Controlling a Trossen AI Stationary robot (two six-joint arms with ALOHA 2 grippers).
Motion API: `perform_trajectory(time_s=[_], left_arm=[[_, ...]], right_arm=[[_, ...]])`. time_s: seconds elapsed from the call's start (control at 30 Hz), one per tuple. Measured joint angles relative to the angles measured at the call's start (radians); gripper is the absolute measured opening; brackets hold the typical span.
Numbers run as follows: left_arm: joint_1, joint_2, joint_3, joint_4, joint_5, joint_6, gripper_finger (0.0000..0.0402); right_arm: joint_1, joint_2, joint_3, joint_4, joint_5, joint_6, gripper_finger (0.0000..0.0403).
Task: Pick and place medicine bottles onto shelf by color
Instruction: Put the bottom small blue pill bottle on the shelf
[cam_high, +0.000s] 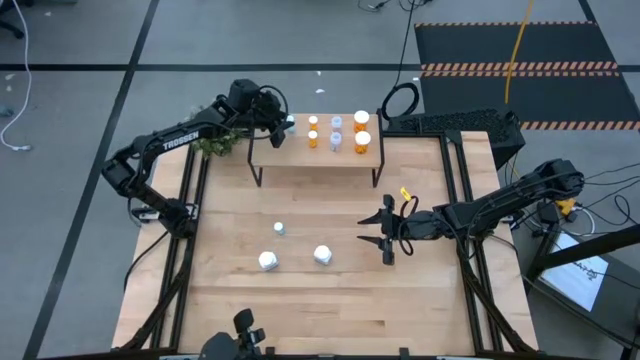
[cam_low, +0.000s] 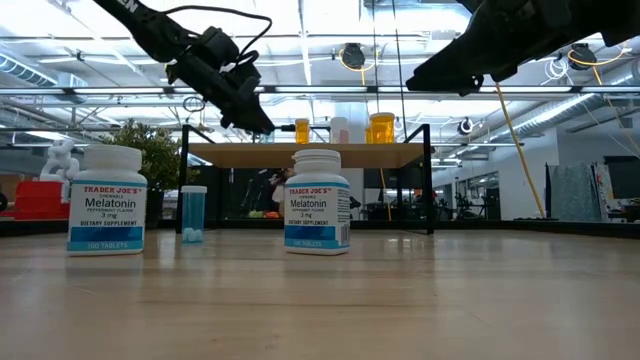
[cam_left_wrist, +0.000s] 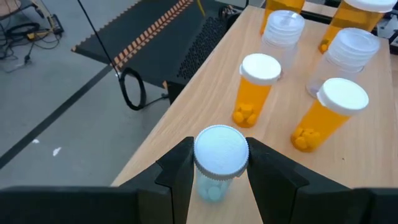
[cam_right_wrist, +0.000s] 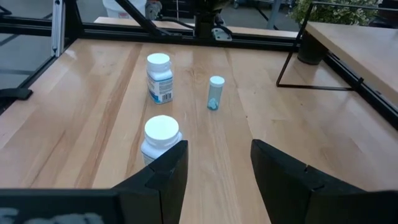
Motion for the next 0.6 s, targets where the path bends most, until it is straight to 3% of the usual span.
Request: perform_trajectory(time_s=[0.6], left_arm=[[0.000, 0.007, 0.000, -0.019, 0.000, 0.033, 0.0141]], right_arm=[[0.000, 0.000, 0.000, 0.000, 0.000, -0.004, 0.0169]])
